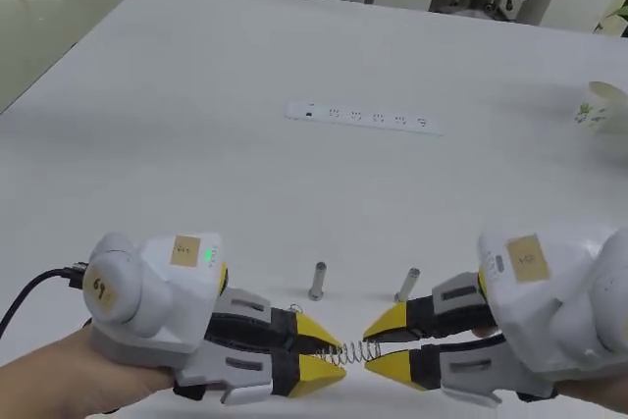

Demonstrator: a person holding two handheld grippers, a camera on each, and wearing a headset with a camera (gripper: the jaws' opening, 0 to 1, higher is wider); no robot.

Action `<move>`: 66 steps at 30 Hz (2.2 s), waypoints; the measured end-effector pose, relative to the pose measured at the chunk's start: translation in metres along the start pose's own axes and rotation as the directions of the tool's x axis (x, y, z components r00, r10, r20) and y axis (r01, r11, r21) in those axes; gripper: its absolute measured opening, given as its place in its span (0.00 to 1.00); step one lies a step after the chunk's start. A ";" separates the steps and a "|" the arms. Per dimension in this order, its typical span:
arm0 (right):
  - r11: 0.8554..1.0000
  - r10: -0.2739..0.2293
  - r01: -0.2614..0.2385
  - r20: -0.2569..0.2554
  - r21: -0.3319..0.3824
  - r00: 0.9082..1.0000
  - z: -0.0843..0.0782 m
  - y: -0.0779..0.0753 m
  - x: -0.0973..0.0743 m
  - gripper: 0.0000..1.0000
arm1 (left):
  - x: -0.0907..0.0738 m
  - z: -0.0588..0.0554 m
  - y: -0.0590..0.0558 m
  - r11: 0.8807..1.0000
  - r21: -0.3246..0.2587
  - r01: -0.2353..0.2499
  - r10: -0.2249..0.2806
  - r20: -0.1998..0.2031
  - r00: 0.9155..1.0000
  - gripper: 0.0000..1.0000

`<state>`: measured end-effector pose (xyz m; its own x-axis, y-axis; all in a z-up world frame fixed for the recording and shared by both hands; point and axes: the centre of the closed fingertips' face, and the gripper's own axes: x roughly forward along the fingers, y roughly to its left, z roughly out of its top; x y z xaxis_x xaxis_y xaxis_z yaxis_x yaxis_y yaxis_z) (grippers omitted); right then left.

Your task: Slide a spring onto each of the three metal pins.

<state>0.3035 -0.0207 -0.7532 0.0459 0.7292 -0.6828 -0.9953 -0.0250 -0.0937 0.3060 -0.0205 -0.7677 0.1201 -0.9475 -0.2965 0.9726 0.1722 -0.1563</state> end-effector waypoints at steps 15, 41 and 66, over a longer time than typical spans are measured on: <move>1.000 -0.015 0.013 0.113 0.023 0.993 0.032 -0.002 0.005 0.07 | 0.000 -0.004 0.001 0.999 0.028 -0.020 0.020 -0.017 1.000 0.02; 0.995 -0.063 0.076 0.169 -0.072 0.984 0.052 -0.001 0.014 0.07 | -0.006 0.002 0.004 0.998 0.037 -0.044 0.045 -0.015 0.999 0.03; 0.986 -0.097 0.118 0.176 -0.117 0.980 0.057 -0.004 0.012 0.07 | -0.010 0.006 0.009 0.997 0.011 -0.079 0.079 0.003 0.997 0.04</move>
<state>0.3032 0.0270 -0.7192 0.1261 0.8369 -0.5326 -0.9661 -0.0183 -0.2576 0.3148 -0.0112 -0.7600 0.1970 -0.9317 -0.3051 0.9623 0.2433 -0.1217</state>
